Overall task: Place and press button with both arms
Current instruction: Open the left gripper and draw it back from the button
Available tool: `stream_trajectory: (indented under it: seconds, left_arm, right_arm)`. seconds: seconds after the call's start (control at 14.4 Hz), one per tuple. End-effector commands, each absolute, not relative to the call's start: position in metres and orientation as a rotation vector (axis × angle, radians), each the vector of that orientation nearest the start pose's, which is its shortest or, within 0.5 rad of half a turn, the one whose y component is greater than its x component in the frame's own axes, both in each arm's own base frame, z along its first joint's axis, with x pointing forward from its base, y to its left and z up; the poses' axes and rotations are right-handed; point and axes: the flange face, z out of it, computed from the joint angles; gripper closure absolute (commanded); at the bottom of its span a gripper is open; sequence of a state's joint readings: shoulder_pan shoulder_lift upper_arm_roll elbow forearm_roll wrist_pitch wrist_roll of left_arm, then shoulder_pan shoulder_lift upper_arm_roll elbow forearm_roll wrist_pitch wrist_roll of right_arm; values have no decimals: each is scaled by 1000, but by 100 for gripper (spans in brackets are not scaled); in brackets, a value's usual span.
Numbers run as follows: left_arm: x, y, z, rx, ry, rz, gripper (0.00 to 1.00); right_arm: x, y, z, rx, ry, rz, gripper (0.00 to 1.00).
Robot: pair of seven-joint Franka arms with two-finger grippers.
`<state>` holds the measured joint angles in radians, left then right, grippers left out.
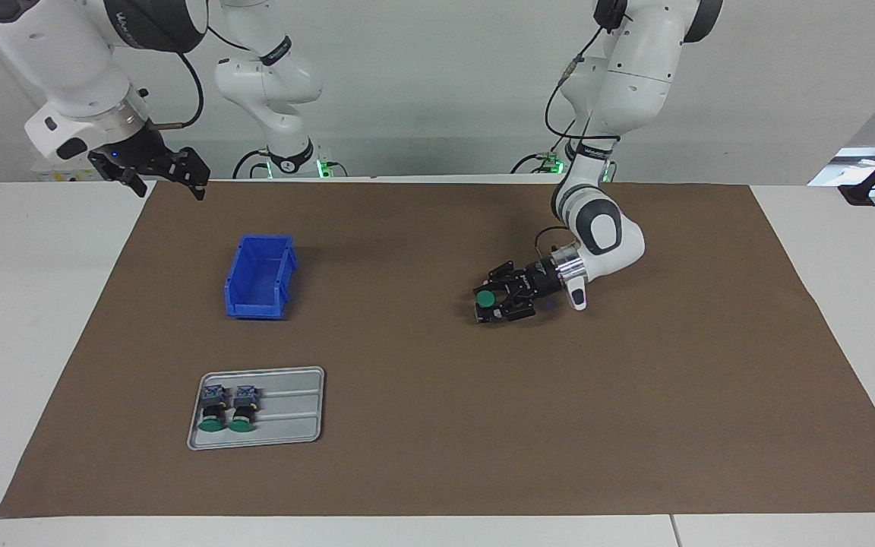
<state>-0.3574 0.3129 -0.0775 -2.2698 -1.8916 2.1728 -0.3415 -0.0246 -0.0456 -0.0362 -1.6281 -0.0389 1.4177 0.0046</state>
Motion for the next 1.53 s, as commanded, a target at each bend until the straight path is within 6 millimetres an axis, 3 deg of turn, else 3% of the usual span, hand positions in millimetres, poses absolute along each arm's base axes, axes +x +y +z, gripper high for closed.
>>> stream_trajectory:
  seconds: [0.0,0.21,0.28,0.56,0.77,1.46]
  left_arm:
    - [466,-257,233,1413,1405,-795,0]
    - [474,-258,246,1407,1429,-762,0]
    - [471,-265,247,1419,1421,-770,0]
    - [469,-264,275,1449,1431,-692,0]
    - [468,-260,283,1465,1449,-668,0]
    - [476,-250,357,1715,1493,-602,0]
  right_arm:
    - [516,-39,610,-3162,86,250,1]
    - [516,-38,610,-3160,86,250,1]
    - [516,-38,610,-3160,86,250,1]
    - [516,-39,610,-3162,86,250,1]
    - [516,-39,610,-3162,86,250,1]
    - [516,-38,610,-3161,88,250,1]
